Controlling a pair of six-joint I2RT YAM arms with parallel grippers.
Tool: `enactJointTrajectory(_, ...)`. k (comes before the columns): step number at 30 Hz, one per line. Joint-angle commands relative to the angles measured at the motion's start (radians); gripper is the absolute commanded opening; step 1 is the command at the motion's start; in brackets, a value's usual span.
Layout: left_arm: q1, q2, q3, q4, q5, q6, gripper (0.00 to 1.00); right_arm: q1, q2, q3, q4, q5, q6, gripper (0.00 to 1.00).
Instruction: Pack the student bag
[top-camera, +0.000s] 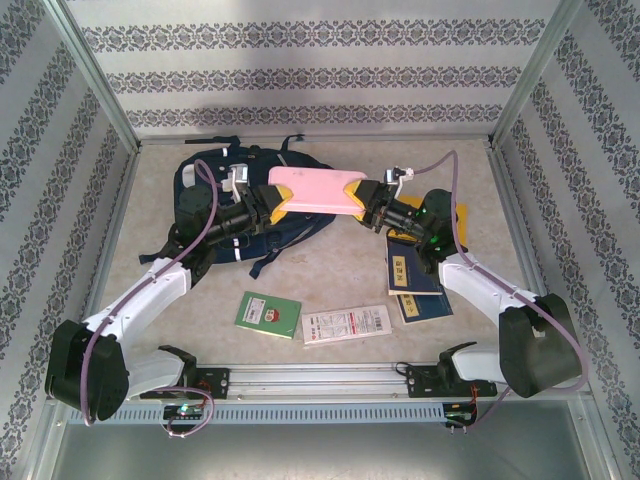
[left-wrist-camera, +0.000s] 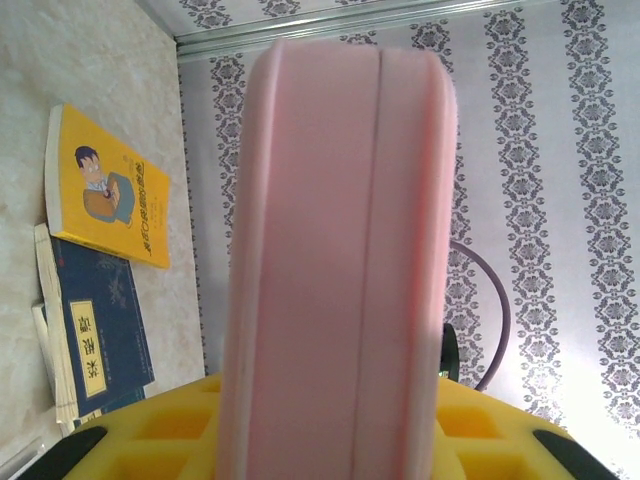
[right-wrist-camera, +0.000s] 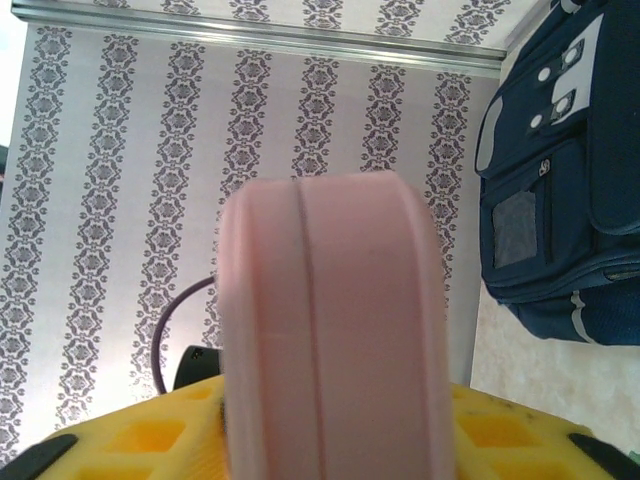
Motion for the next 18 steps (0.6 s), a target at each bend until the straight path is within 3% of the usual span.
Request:
enactJointTrajectory(1, -0.024, 0.007, 0.032, 0.001, 0.022, 0.049, 0.22, 0.012, -0.011, 0.009, 0.065, 0.016, -0.008, 0.41)
enactJointTrajectory(4, -0.024, 0.007, 0.038, -0.040, 0.019, 0.081, 0.31, 0.008, -0.022, 0.000, 0.038, 0.029, -0.025, 0.36)
enactJointTrajectory(7, -0.025, 0.007, 0.073, -0.163, 0.009, 0.160, 0.59, -0.013, -0.050, -0.022, -0.007, 0.059, -0.047, 0.35)
enactJointTrajectory(9, -0.020, 0.014, 0.120, -0.293, -0.010, 0.247, 0.73, -0.043, -0.081, -0.041, -0.061, 0.083, -0.075, 0.34)
enactJointTrajectory(14, -0.016, 0.087, 0.341, -0.747, -0.192, 0.534, 0.83, -0.137, -0.235, -0.064, -0.467, 0.206, -0.291, 0.29)
enactJointTrajectory(18, -0.014, 0.227, 0.482, -0.859, -0.307, 0.634, 0.83, -0.182, -0.388, -0.053, -0.782, 0.399, -0.492, 0.30)
